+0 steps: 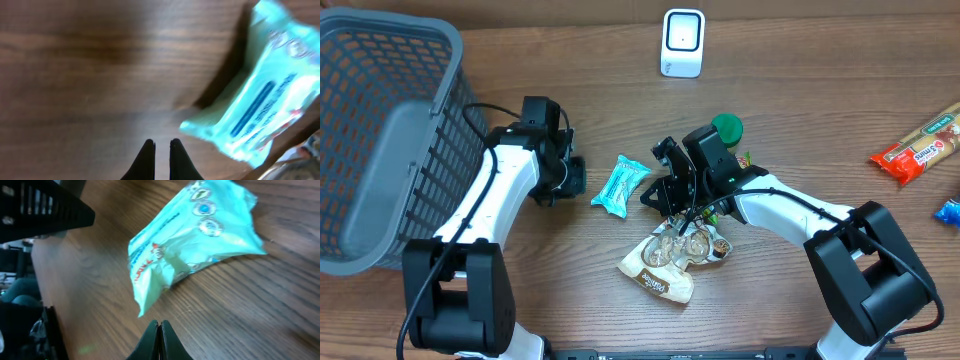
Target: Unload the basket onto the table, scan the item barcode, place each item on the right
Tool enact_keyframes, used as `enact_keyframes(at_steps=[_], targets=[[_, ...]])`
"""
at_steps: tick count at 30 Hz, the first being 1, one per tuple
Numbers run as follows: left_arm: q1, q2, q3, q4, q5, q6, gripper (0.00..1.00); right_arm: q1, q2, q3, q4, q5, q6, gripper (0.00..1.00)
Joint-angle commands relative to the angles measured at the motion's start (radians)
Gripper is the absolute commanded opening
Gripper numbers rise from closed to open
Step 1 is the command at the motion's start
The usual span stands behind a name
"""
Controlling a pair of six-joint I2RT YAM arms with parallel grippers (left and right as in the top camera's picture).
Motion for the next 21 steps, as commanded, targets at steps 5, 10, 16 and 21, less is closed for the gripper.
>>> enact_keyframes(at_steps=[5, 10, 16, 21], targets=[[-0.118, 0.020, -0.003, 0.071, 0.020, -0.014, 0.04, 0.006, 0.028, -0.004, 0.053, 0.052, 0.028, 0.04], [-0.157, 0.026, -0.003, 0.095, -0.011, -0.022, 0.04, 0.007, 0.069, -0.004, 0.093, 0.052, 0.050, 0.04], [-0.157, 0.026, -0.004, 0.101, -0.011, -0.022, 0.04, 0.008, 0.133, -0.004, 0.116, 0.044, 0.050, 0.04], [-0.157, 0.027, -0.004, 0.106, -0.039, -0.022, 0.04, 0.023, 0.157, -0.004, 0.156, 0.041, 0.053, 0.04]])
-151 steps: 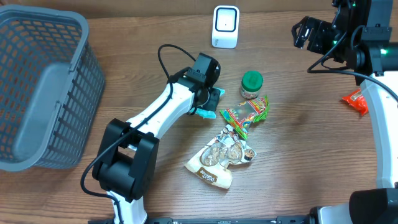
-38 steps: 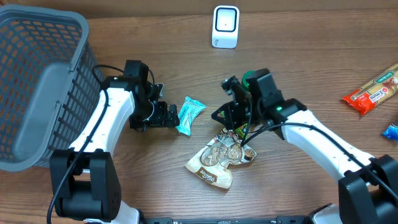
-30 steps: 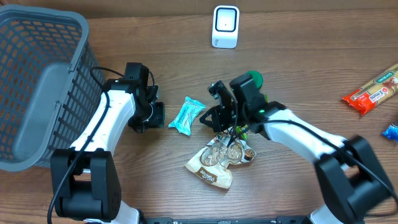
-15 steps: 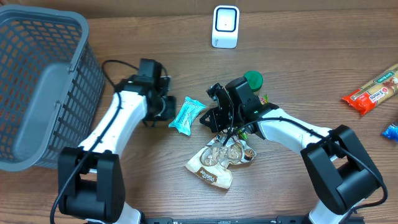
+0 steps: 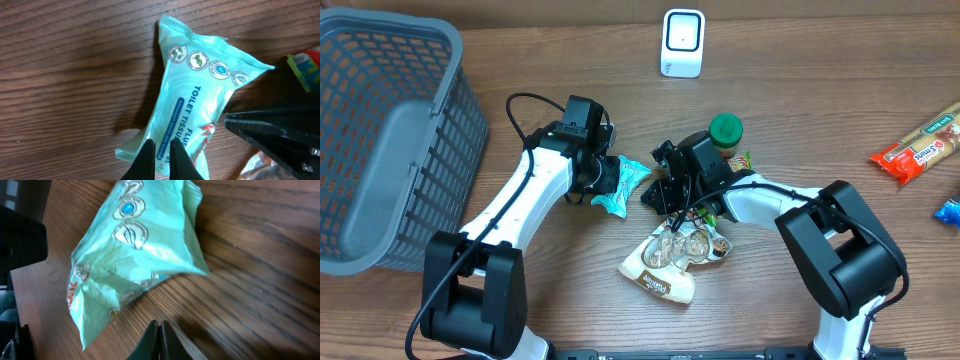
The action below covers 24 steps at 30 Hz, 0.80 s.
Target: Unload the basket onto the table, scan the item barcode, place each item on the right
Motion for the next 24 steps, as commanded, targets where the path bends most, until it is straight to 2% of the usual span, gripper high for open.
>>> enact_keyframes(at_steps=[1, 10, 24], targets=[[0.001, 0.018, -0.003, 0.010, -0.029, -0.010, 0.04, 0.019, 0.016, -0.004, 0.021, -0.002, 0.005, 0.04], [0.001, 0.132, -0.003, 0.028, -0.017, -0.018, 0.04, 0.035, 0.017, -0.004, 0.056, -0.002, 0.005, 0.04], [0.001, 0.140, -0.003, 0.063, 0.010, -0.017, 0.04, 0.099, 0.017, 0.000, 0.133, -0.014, 0.027, 0.04]])
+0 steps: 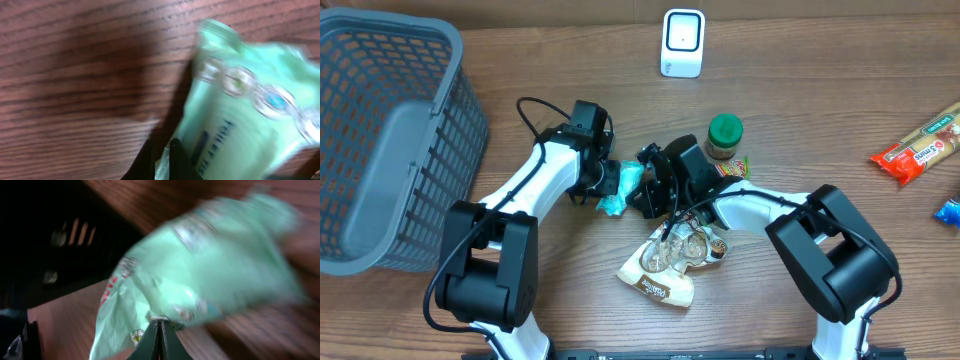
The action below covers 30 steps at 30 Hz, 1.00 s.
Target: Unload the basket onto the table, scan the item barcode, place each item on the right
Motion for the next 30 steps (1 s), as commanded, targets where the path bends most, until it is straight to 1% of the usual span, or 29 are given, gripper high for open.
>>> enact_keyframes(at_steps=[1, 8, 16, 22, 30], targets=[[-0.003, 0.015, -0.002, 0.011, 0.039, -0.014, 0.04, 0.029, 0.015, 0.000, 0.028, -0.012, 0.004, 0.04], [-0.003, 0.016, -0.002, 0.027, 0.069, -0.014, 0.04, 0.031, 0.015, 0.045, 0.031, -0.007, 0.008, 0.04], [-0.003, 0.016, -0.003, 0.021, 0.069, -0.014, 0.04, -0.046, -0.028, 0.048, -0.135, 0.034, 0.007, 0.04], [-0.003, 0.016, -0.003, 0.021, 0.069, -0.014, 0.04, -0.049, -0.047, 0.048, -0.185, 0.035, 0.003, 0.04], [-0.003, 0.016, -0.003, 0.025, 0.081, -0.014, 0.04, -0.040, -0.056, 0.047, -0.271, 0.196, 0.015, 0.04]])
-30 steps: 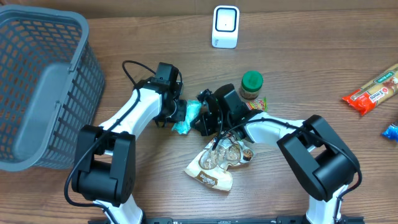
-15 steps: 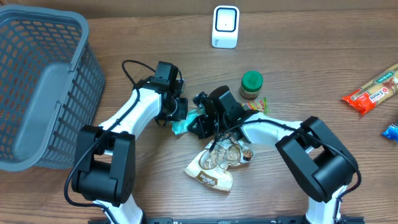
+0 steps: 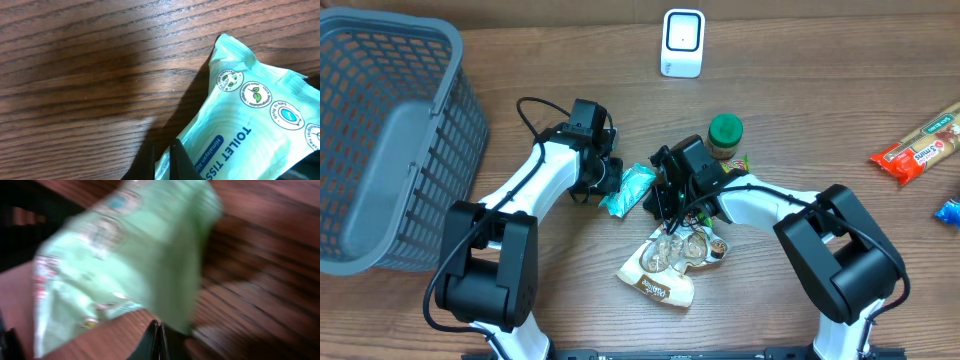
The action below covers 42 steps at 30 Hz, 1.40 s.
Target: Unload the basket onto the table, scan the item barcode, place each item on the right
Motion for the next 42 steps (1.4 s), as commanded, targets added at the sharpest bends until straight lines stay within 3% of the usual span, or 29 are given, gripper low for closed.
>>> enact_keyframes(at_steps=[1, 11, 26, 42], targets=[[-0.003, 0.016, -0.003, 0.002, 0.027, -0.013, 0.04, 0.005, -0.038, 0.019, -0.015, 0.111, 0.006, 0.04], [-0.005, 0.016, -0.006, 0.005, 0.082, -0.010, 0.04, 0.092, -0.033, 0.019, 0.117, 0.268, 0.080, 0.04], [-0.051, 0.016, -0.006, 0.008, 0.118, -0.003, 0.04, 0.125, -0.039, 0.019, 0.279, 0.117, 0.111, 0.04], [-0.056, 0.016, -0.006, 0.161, 0.579, 0.051, 0.04, 0.126, -0.044, 0.024, 0.441, -0.019, 0.156, 0.04]])
